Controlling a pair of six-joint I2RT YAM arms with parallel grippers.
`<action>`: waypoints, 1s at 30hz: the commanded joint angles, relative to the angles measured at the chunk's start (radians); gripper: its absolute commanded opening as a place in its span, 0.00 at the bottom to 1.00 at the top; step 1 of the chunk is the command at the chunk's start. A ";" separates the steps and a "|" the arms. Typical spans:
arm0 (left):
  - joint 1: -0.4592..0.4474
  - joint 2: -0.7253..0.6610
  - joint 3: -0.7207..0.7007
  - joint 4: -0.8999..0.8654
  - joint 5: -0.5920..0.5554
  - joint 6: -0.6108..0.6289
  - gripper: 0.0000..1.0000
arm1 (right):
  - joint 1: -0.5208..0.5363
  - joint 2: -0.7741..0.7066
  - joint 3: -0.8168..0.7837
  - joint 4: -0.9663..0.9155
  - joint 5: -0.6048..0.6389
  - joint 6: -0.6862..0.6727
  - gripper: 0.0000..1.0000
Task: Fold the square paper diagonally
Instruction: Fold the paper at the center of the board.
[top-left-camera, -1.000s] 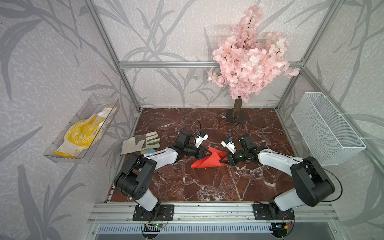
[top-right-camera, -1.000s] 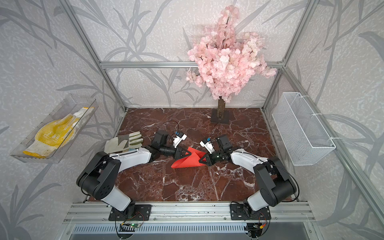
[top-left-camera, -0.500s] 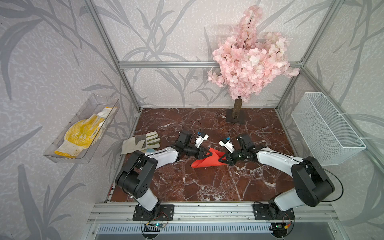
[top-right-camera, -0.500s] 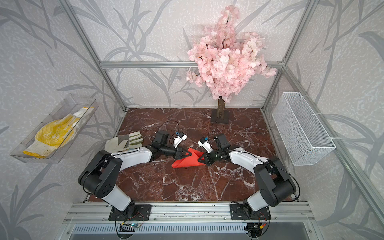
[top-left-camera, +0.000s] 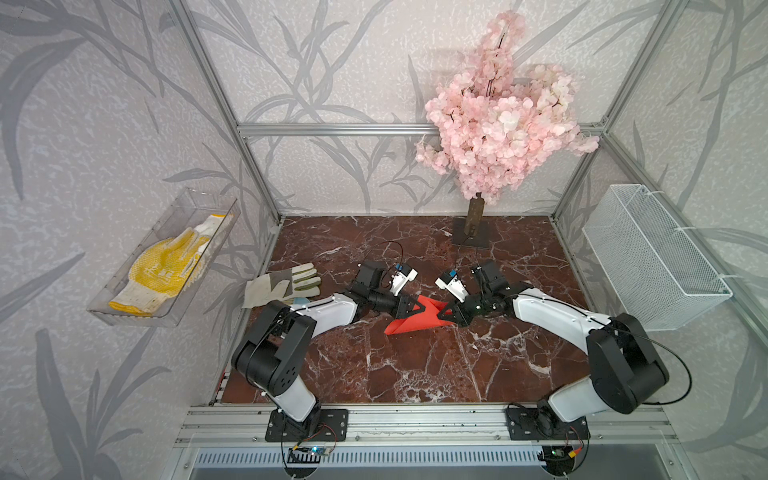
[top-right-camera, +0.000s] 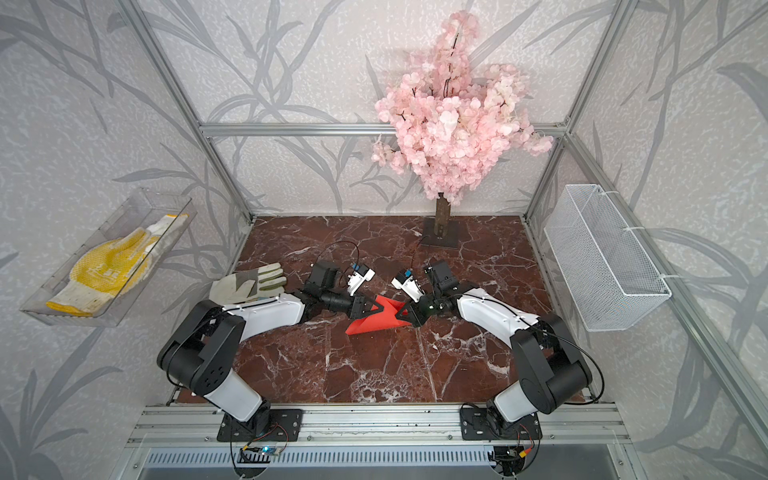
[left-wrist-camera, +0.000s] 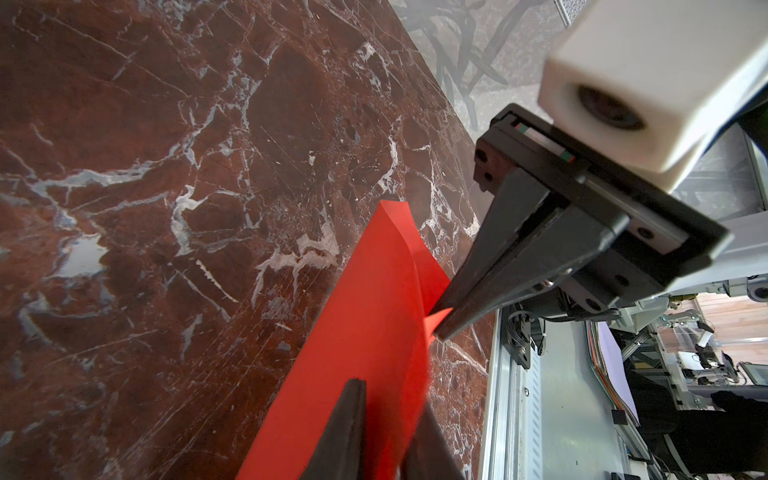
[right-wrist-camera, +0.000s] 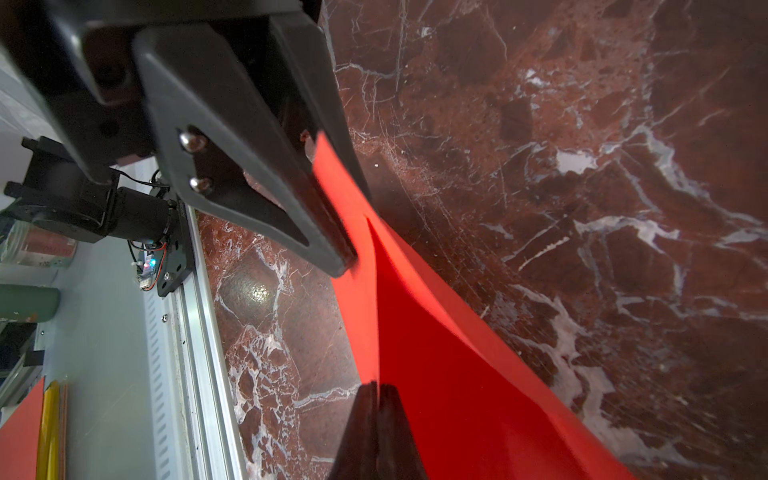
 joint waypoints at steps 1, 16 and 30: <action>-0.006 0.013 0.036 -0.024 0.023 0.013 0.19 | 0.007 0.015 0.033 -0.047 0.010 -0.048 0.04; -0.007 0.020 0.053 -0.053 0.032 0.027 0.19 | 0.010 0.044 0.070 -0.086 0.021 -0.099 0.04; -0.010 0.025 0.055 -0.053 0.033 0.026 0.19 | 0.015 0.067 0.126 -0.133 0.031 -0.133 0.04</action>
